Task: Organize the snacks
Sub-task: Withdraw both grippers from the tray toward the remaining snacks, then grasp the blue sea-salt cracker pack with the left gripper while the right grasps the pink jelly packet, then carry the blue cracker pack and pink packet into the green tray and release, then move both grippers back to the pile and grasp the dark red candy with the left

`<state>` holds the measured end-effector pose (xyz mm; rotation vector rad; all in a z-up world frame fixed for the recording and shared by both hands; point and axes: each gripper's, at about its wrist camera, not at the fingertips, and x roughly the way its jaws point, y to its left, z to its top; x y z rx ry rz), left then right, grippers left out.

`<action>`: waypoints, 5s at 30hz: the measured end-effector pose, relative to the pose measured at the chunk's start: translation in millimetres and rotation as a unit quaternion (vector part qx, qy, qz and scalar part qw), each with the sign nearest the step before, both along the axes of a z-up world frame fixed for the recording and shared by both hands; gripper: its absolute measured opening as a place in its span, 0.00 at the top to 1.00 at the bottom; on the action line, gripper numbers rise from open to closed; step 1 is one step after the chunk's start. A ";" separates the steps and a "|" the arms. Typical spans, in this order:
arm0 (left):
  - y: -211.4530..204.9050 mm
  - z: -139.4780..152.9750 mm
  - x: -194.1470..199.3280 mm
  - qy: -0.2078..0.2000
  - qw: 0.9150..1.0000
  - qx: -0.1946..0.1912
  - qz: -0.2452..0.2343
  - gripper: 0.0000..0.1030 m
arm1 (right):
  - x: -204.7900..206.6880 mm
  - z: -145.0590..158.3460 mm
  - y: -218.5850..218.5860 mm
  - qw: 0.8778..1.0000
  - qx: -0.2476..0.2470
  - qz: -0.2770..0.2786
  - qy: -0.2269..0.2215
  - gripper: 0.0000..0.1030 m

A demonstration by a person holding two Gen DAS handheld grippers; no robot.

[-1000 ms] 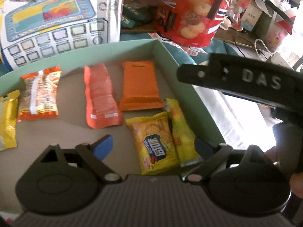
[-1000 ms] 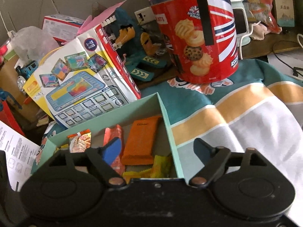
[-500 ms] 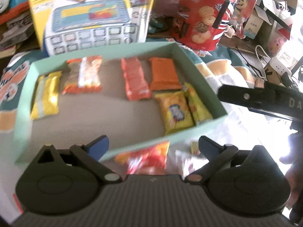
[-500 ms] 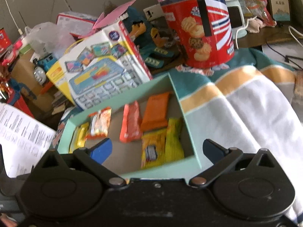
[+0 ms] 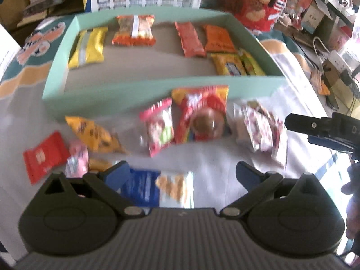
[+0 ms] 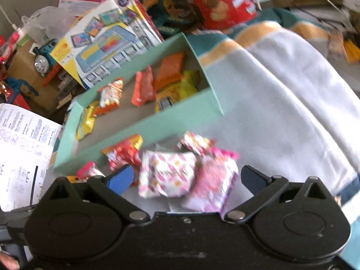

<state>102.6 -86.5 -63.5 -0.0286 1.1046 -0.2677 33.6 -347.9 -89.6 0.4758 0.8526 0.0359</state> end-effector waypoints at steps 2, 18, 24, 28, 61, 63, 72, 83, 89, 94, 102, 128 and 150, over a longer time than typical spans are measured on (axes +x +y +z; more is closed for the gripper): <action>0.1 -5.0 -5.1 0.003 1.000 0.006 -0.002 0.00 | -6.1 -7.8 -5.2 1.000 0.008 -0.012 0.011 0.00; 20.6 -20.4 -19.9 0.039 0.994 -0.027 0.103 0.01 | 2.3 -27.8 -7.3 0.997 -0.047 -0.050 0.022 0.44; 25.5 -26.2 -16.0 0.045 0.988 -0.029 0.144 0.02 | 0.8 -30.2 21.7 0.990 -0.140 0.003 -0.001 0.58; 14.0 -28.2 -7.0 0.039 0.987 -0.013 0.158 0.02 | -8.0 -31.8 17.7 0.990 -0.138 0.007 -0.012 0.60; -34.0 -29.9 -29.3 -0.021 0.997 0.062 -0.029 0.62 | -38.3 -28.1 28.3 0.986 -0.155 0.053 0.012 0.74; -30.2 -27.6 -29.5 -0.016 0.998 0.045 -0.028 0.62 | -42.1 -25.5 20.6 0.991 -0.128 0.043 0.016 0.74; -18.4 9.8 -25.0 -0.033 0.998 -0.041 -0.025 0.62 | -47.7 3.8 1.6 0.997 -0.076 0.015 -0.008 0.74; -6.2 62.0 70.7 -0.088 0.994 -0.066 0.008 0.62 | 42.9 52.3 19.9 0.997 -0.017 0.049 -0.060 0.74; -7.6 38.9 126.5 -0.060 0.995 -0.075 0.036 0.62 | 109.0 49.0 34.6 0.998 0.012 0.050 -0.045 0.74; -12.5 13.2 142.5 -0.038 0.996 -0.068 0.036 0.62 | 138.3 34.1 39.9 0.998 0.006 0.055 -0.025 0.74; -11.2 -6.2 153.1 -0.028 0.997 -0.042 0.051 0.27 | 155.0 21.8 48.1 0.998 0.000 0.067 -0.015 0.61; -6.1 31.3 66.7 -0.061 0.997 -0.009 0.054 0.00 | 54.3 60.4 42.2 0.994 -0.035 0.069 -0.073 0.00; -58.8 -10.7 -68.2 0.028 0.991 0.012 -0.134 0.09 | -57.5 11.9 1.8 0.999 -0.011 0.031 -0.011 0.00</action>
